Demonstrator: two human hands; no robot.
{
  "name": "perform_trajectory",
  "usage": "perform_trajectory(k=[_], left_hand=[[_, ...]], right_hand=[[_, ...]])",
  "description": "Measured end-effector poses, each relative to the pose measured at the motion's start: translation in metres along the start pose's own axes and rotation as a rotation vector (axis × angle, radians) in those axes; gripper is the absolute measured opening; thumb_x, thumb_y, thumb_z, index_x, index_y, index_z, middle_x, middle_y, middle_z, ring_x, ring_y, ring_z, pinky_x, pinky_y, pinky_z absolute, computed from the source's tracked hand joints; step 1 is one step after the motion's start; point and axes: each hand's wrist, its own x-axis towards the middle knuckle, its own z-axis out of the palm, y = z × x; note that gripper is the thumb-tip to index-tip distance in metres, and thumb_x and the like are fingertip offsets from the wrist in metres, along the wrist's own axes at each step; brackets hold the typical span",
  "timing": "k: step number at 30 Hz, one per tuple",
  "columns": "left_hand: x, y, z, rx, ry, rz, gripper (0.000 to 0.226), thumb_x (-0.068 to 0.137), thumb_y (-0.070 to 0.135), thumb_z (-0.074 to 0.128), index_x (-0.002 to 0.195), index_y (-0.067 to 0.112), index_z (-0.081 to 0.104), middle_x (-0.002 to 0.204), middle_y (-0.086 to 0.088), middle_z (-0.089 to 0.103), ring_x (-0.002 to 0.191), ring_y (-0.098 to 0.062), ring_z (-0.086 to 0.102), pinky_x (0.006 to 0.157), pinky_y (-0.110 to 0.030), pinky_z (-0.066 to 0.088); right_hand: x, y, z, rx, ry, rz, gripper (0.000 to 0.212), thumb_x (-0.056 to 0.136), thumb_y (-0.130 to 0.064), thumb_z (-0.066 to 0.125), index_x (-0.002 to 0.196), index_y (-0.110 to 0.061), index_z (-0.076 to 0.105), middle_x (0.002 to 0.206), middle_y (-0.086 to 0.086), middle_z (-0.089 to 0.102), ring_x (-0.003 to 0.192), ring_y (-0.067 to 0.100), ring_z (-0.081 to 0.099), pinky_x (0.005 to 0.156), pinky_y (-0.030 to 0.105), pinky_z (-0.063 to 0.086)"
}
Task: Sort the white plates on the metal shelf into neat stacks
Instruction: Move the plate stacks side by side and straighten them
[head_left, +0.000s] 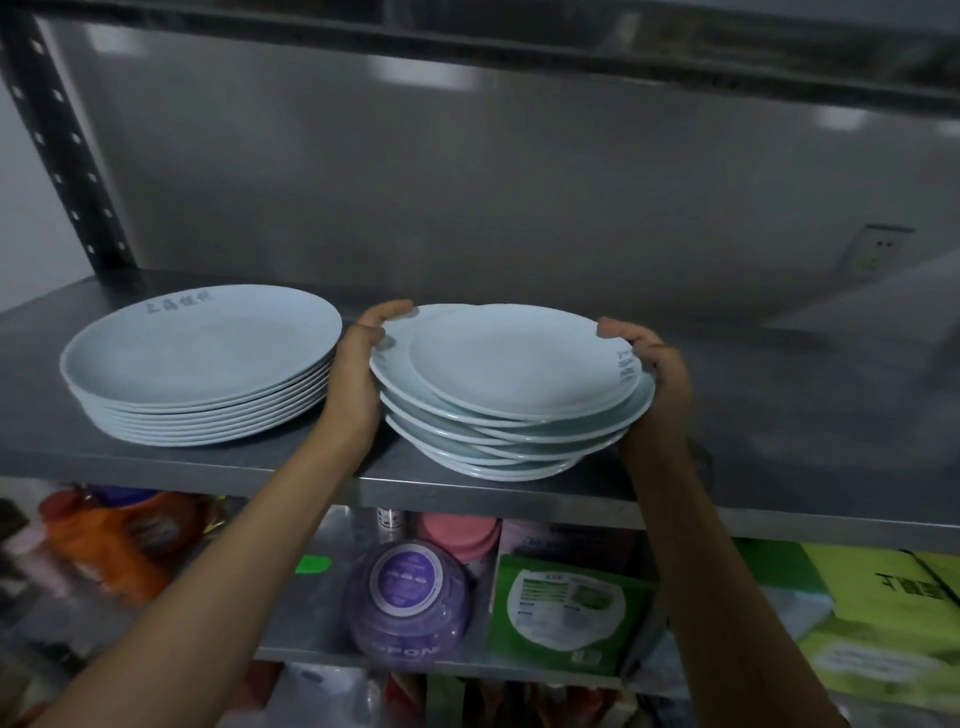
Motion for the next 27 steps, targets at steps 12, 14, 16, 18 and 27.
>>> perform_trajectory(k=[12,14,16,18,27], left_hand=[[0.000,-0.003,0.005,0.034,0.011,0.006,0.039,0.084,0.007,0.030,0.103,0.014,0.063,0.103,-0.006,0.067,0.099,-0.023,0.061,0.086,-0.033,0.049],[-0.001,-0.002,0.007,0.046,0.005,0.002,0.037,0.080,0.012,0.034,0.104,0.013,0.063,0.102,-0.005,0.067,0.096,-0.019,0.062,0.079,-0.028,0.051],[-0.005,0.000,0.010,0.087,-0.012,-0.021,0.041,0.074,0.018,0.038,0.105,0.013,0.063,0.102,-0.002,0.068,0.091,-0.014,0.063,0.075,-0.022,0.051],[-0.010,0.000,0.014,0.142,-0.031,-0.039,0.041,0.080,0.020,0.040,0.112,0.010,0.064,0.102,0.001,0.069,0.089,-0.010,0.064,0.073,-0.019,0.050],[-0.005,-0.005,0.006,0.234,0.014,-0.031,0.034,0.091,0.034,0.044,0.115,0.027,0.067,0.118,0.008,0.067,0.110,-0.009,0.060,0.102,-0.035,0.042]], right_hand=[[0.006,0.012,-0.006,-0.071,0.008,0.050,0.046,0.054,-0.035,0.055,0.089,-0.008,0.063,0.110,0.022,0.062,0.096,0.034,0.061,0.079,0.037,0.050],[0.006,0.015,-0.006,-0.110,0.015,0.049,0.043,0.056,-0.035,0.055,0.089,-0.010,0.066,0.106,0.020,0.064,0.094,0.033,0.061,0.080,0.040,0.048],[0.005,0.017,-0.004,-0.164,0.018,0.046,0.038,0.057,-0.034,0.056,0.086,-0.012,0.067,0.096,0.011,0.068,0.090,0.027,0.062,0.080,0.039,0.047],[0.001,0.017,0.002,-0.233,0.003,0.012,0.032,0.061,-0.029,0.059,0.085,-0.009,0.068,0.083,-0.005,0.071,0.082,0.010,0.065,0.076,0.025,0.049],[-0.007,0.018,0.007,-0.291,0.051,0.000,0.029,0.078,-0.020,0.049,0.098,-0.011,0.069,0.079,-0.019,0.071,0.073,-0.009,0.062,0.065,0.009,0.045]])
